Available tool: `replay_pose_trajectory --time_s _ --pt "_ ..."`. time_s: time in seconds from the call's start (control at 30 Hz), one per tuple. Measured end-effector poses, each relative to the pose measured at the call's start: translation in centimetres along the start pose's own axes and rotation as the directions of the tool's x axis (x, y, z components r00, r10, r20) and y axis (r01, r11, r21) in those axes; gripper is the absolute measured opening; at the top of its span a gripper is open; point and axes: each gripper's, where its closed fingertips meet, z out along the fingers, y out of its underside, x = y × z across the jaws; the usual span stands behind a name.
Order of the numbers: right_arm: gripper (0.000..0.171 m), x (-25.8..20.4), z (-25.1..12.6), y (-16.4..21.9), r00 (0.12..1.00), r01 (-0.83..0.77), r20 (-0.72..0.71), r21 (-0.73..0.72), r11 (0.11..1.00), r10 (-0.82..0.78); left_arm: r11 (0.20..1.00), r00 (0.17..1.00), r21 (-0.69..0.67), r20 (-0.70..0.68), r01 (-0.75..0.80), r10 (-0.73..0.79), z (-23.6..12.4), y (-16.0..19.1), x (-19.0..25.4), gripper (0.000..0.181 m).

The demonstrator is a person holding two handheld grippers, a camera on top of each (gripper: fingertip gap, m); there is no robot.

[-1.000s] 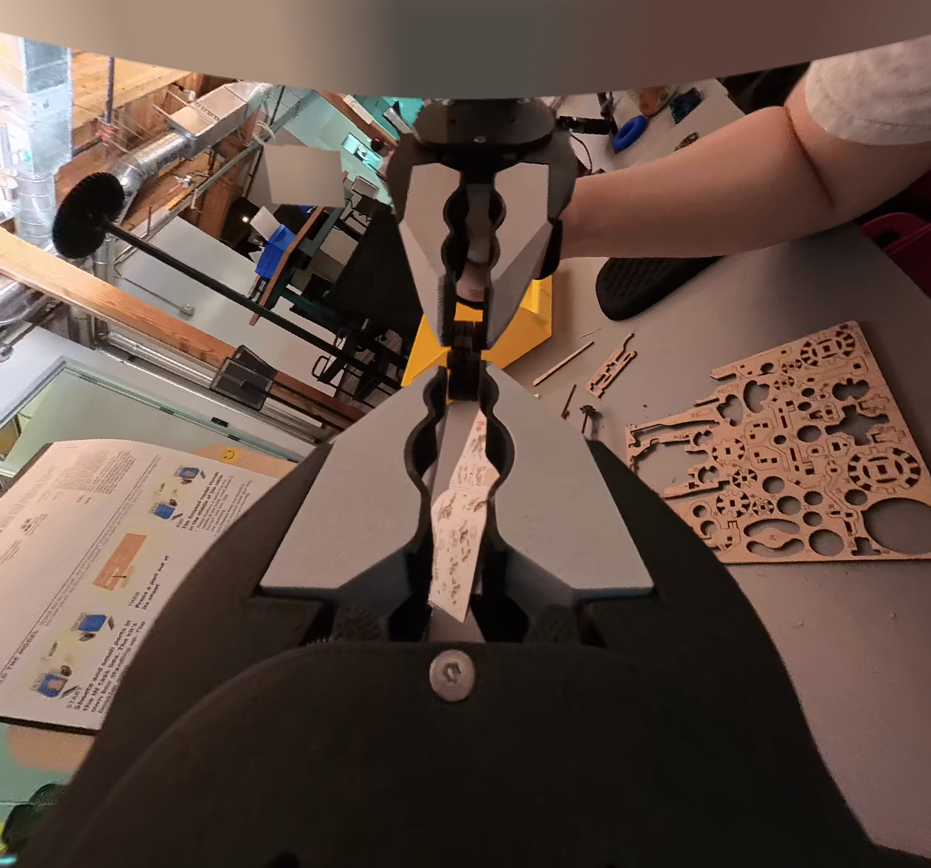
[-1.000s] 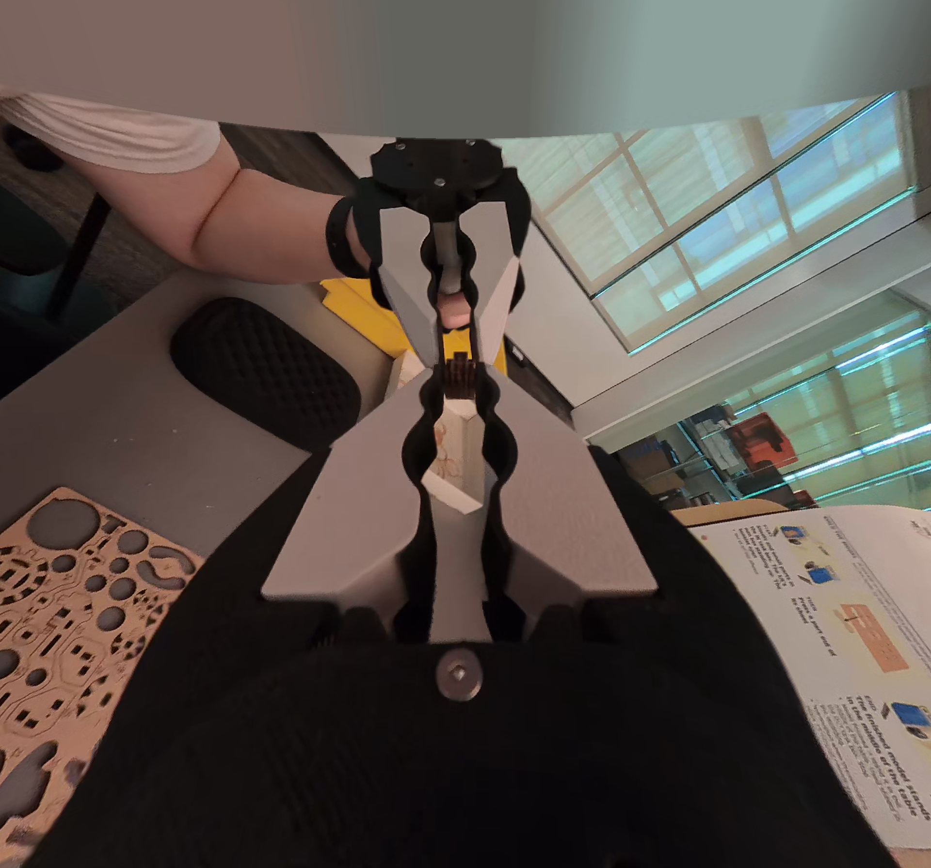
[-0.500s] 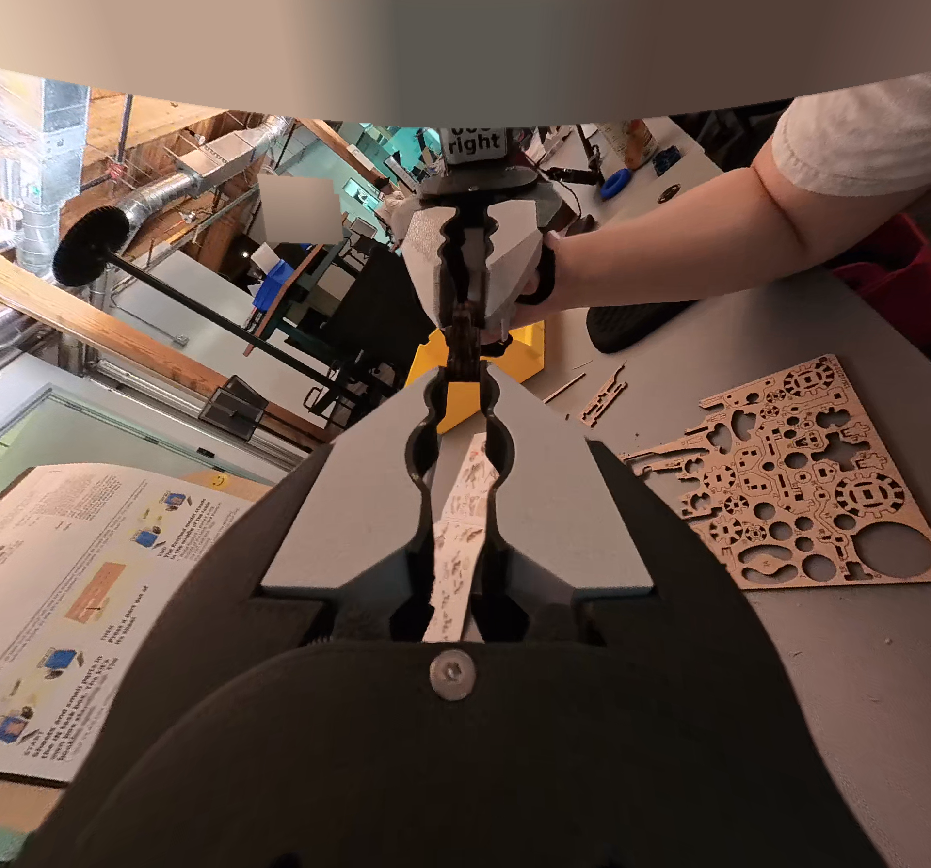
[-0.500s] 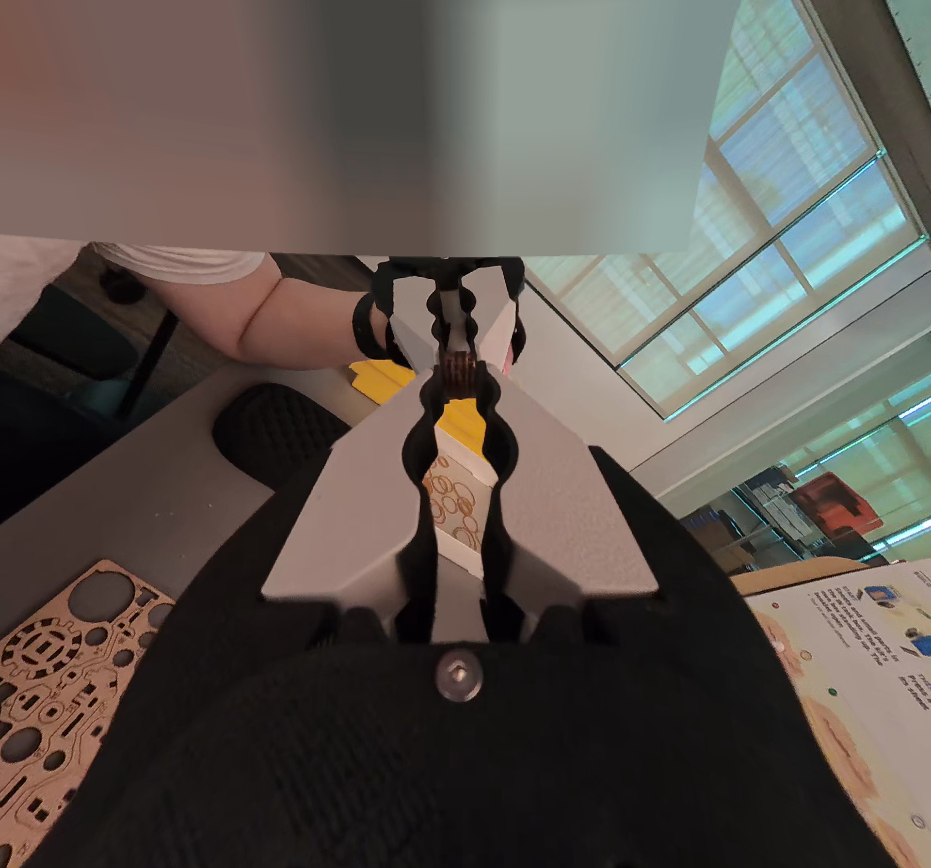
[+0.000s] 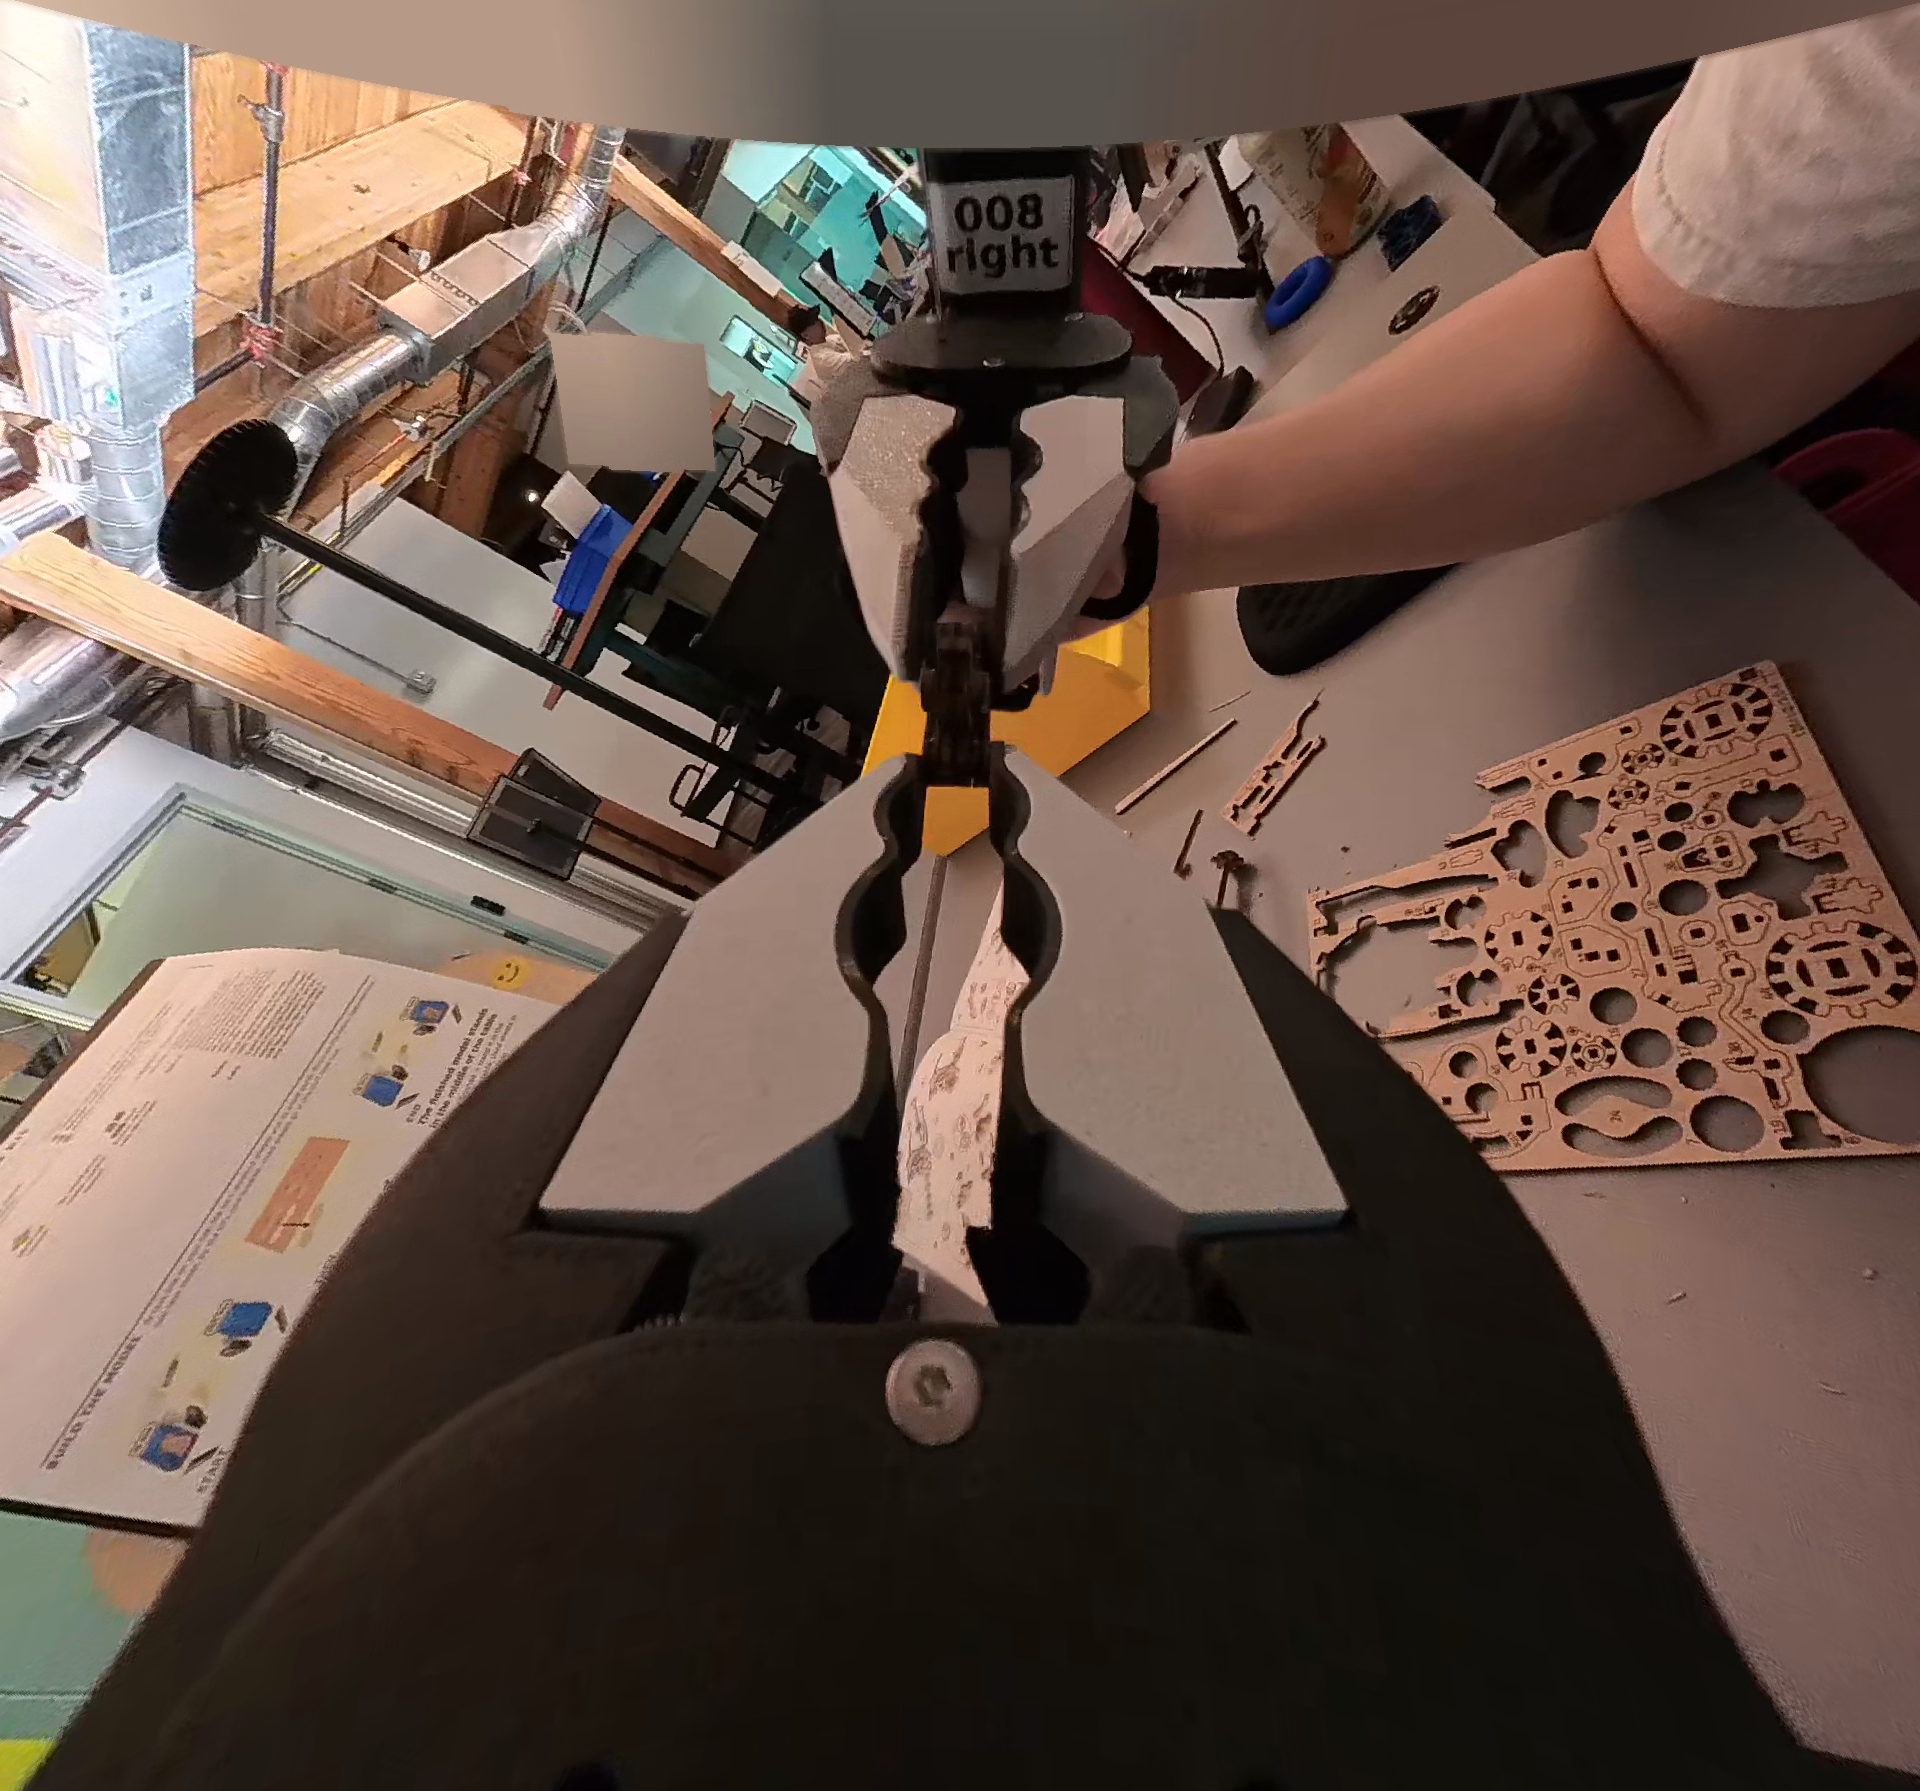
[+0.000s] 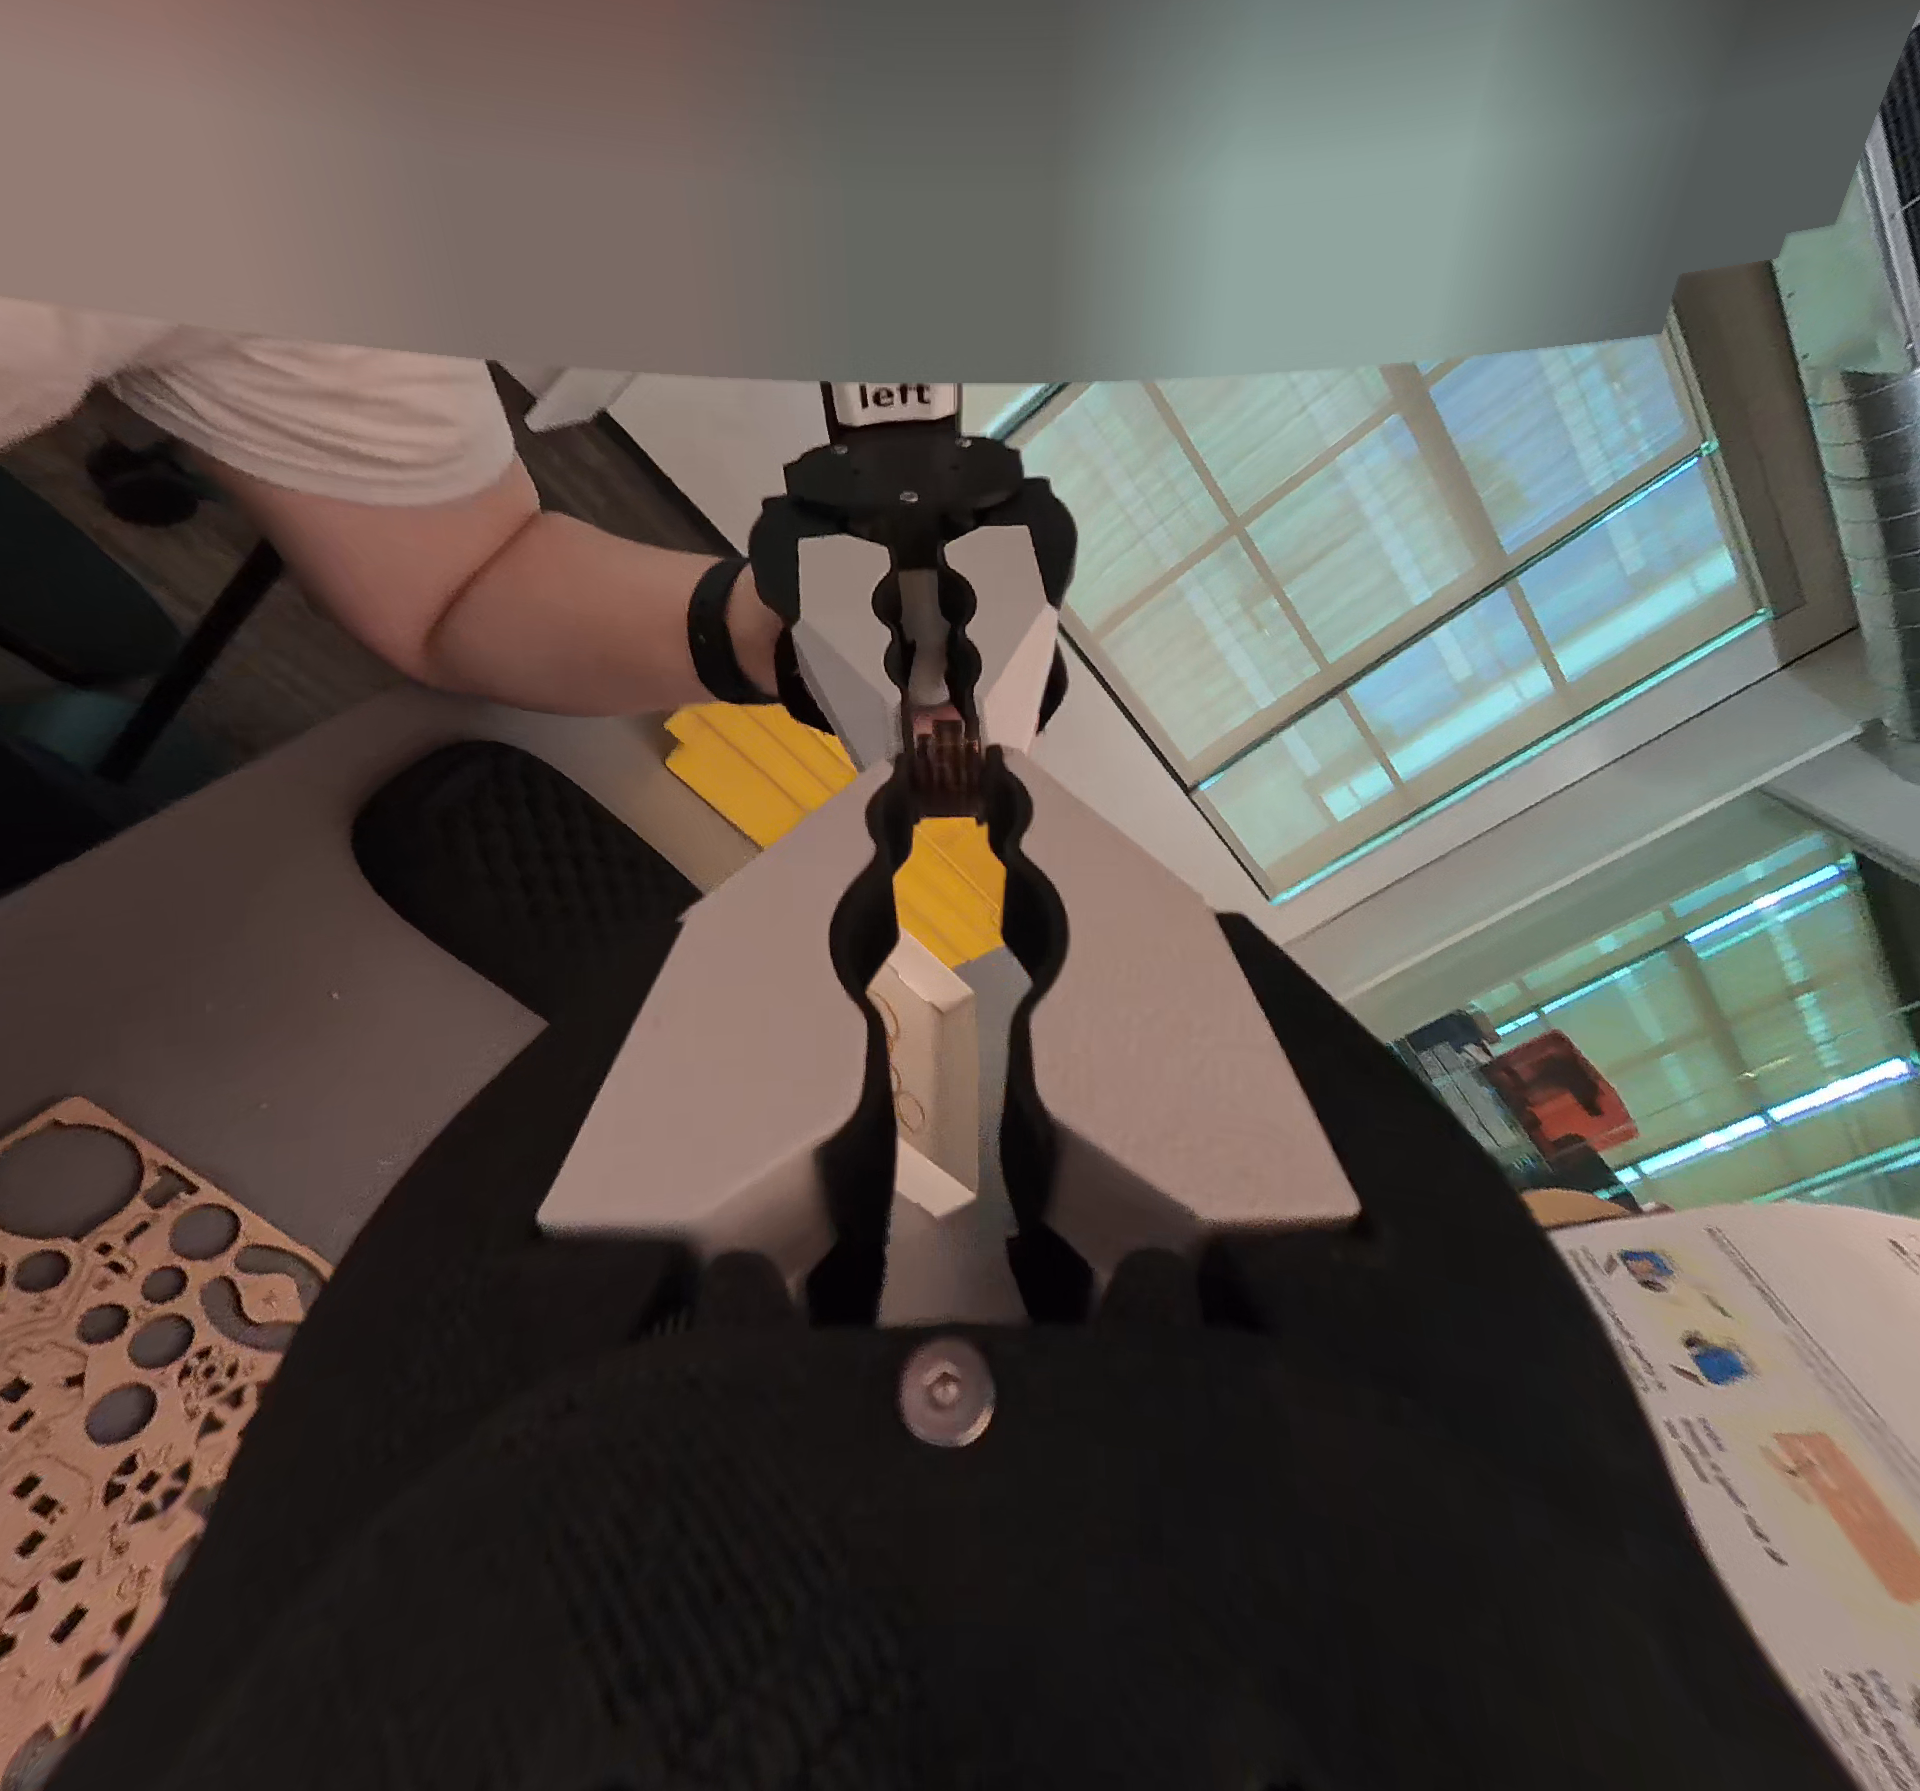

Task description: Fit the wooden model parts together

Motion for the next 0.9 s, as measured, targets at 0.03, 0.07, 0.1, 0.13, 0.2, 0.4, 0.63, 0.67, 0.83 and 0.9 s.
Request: replay_pose_trajectory --time_s 0.03,0.07,0.1,0.13,0.2,0.4,0.63,0.67,0.83,0.9 --pt "0.015 0.04 0.05 0.01 1.0 0.007 -0.005 -0.011 1.0 -0.008 1.0 1.0 0.0 -0.003 0.0 0.0 0.0 -0.01 0.06 0.01" --pt "0.017 -0.02 0.11 -0.17 1.0 0.007 -0.004 -0.007 1.0 -0.007 1.0 1.0 0.01 -0.006 0.002 -0.002 -0.02 -0.13 0.1 0.01" --pt "0.017 -0.03 0.15 -0.28 1.0 0.001 -0.003 -0.004 1.0 -0.001 1.0 1.0 0.02 -0.012 0.006 -0.006 -0.04 -0.26 0.2 0.01" --pt "0.018 -0.06 0.21 -0.25 1.0 -0.004 -0.002 -0.009 1.0 0.004 1.0 1.0 0.028 -0.017 0.013 -0.012 -0.07 -0.37 0.23 0.01" --pt "0.012 -0.16 0.22 -0.47 1.0 0.007 -0.006 -0.002 1.0 -0.007 0.999 1.0 0.038 -0.019 0.023 -0.022 -0.13 -0.49 0.18 0.01" --pt "0.011 -0.34 0.41 -0.18 0.999 -0.051 0.018 -0.026 0.998 0.051 0.999 0.999 0.019 -0.043 0.027 -0.026 -0.16 -0.12 0.4 0.01" --pt "0.012 -0.22 0.28 -0.37 0.999 -0.036 0.019 -0.024 0.999 0.036 1.0 1.0 0.011 -0.017 0.004 -0.003 -0.19 -0.21 0.17 0.01" --pt "0.012 -0.24 0.21 -0.32 0.999 -0.034 0.022 -0.034 0.999 0.034 1.0 1.0 0.009 -0.019 0.004 -0.004 -0.19 -0.16 0.19 0.01" --pt "0.011 0.15 -0.18 -0.88 0.998 -0.062 0.015 -0.005 0.998 0.062 0.999 1.0 0.018 -0.016 0.026 -0.026 -0.35 -0.13 -0.1 0.01" --pt "0.011 0.22 -0.04 -0.81 0.998 -0.06 0.006 -0.004 0.998 0.06 1.0 1.0 0.013 -0.013 0.026 -0.026 -0.38 -0.02 -0.19 0.01"
